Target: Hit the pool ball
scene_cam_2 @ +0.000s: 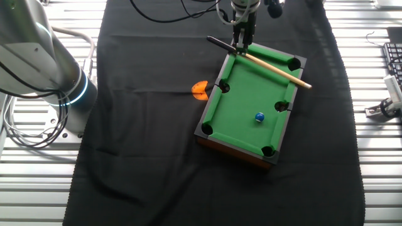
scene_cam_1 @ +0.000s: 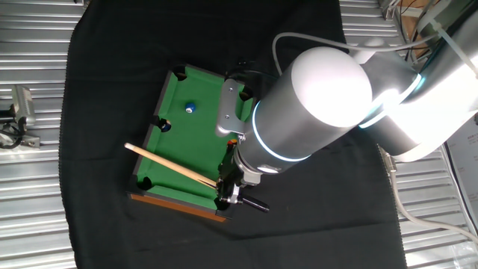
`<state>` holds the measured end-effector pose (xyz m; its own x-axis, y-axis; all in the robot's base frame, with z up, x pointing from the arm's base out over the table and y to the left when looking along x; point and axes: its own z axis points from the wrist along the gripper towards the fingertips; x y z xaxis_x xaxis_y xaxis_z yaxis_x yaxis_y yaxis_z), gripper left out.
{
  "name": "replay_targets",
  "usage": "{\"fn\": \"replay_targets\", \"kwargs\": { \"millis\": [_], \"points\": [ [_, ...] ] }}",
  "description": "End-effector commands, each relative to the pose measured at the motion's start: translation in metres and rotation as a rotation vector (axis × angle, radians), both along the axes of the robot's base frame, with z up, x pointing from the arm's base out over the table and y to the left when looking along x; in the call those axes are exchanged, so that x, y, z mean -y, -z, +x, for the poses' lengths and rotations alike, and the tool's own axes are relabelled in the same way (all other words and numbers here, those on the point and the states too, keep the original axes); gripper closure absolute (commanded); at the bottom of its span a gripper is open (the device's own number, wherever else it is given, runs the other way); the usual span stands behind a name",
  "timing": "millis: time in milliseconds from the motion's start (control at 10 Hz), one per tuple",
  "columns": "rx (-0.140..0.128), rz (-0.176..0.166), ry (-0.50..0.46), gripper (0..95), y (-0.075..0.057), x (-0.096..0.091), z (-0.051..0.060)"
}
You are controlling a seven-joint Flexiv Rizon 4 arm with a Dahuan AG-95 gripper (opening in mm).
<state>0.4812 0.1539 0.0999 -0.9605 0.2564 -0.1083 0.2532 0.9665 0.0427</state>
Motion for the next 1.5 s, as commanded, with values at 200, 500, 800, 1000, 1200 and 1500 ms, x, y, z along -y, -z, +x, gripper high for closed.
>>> {"fn": "replay_targets", "kwargs": {
  "millis": [200, 500, 800, 1000, 1200, 1500],
  "points": [
    [0.005, 0.002, 0.000, 57.0, 0.0019, 0.0004, 0.0004],
    [0.004, 0.003, 0.000, 57.0, 0.0039, 0.0008, 0.0003],
    [0.003, 0.005, -0.001, 57.0, 0.0054, 0.0010, 0.0005],
    [0.003, 0.005, -0.001, 57.0, 0.0078, 0.0015, 0.0008],
    [0.004, 0.008, -0.001, 57.0, 0.0087, 0.0016, 0.0009],
    [0.004, 0.006, -0.002, 76.0, 0.0110, 0.0020, 0.0013]
  ]
}}
